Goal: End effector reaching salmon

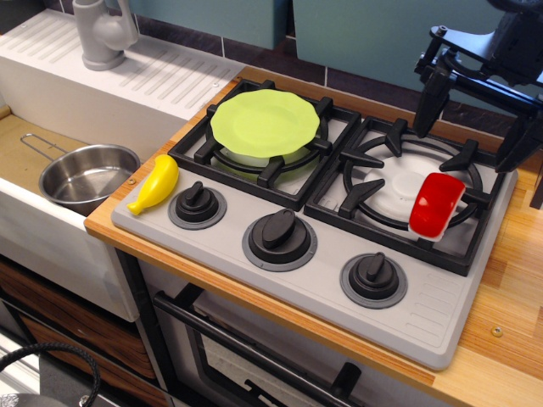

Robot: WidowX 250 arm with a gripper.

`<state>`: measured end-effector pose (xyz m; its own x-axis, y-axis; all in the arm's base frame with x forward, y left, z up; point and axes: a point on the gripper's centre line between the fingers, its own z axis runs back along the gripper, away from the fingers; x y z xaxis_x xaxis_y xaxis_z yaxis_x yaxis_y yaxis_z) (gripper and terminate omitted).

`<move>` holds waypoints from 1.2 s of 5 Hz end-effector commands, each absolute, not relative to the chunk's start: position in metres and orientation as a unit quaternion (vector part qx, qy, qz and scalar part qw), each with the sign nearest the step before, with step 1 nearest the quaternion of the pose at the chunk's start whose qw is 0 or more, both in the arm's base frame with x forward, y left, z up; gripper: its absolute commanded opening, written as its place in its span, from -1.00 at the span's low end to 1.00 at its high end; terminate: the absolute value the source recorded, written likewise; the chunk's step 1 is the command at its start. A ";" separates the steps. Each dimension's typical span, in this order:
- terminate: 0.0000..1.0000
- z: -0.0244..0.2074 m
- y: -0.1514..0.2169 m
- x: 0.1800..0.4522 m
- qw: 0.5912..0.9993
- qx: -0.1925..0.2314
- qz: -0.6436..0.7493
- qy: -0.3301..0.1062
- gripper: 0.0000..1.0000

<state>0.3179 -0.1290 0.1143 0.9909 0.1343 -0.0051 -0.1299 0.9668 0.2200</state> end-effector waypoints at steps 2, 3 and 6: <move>-1.00 0.115 -0.131 0.319 0.991 0.111 0.069 0.010 1.00; -1.00 0.117 -0.137 0.325 0.990 0.115 0.077 0.013 1.00; -1.00 0.093 -0.136 0.340 0.993 0.096 0.065 -0.004 1.00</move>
<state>0.3361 -0.1364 0.0800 0.9922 0.1241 -0.0140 -0.1185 0.9707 0.2093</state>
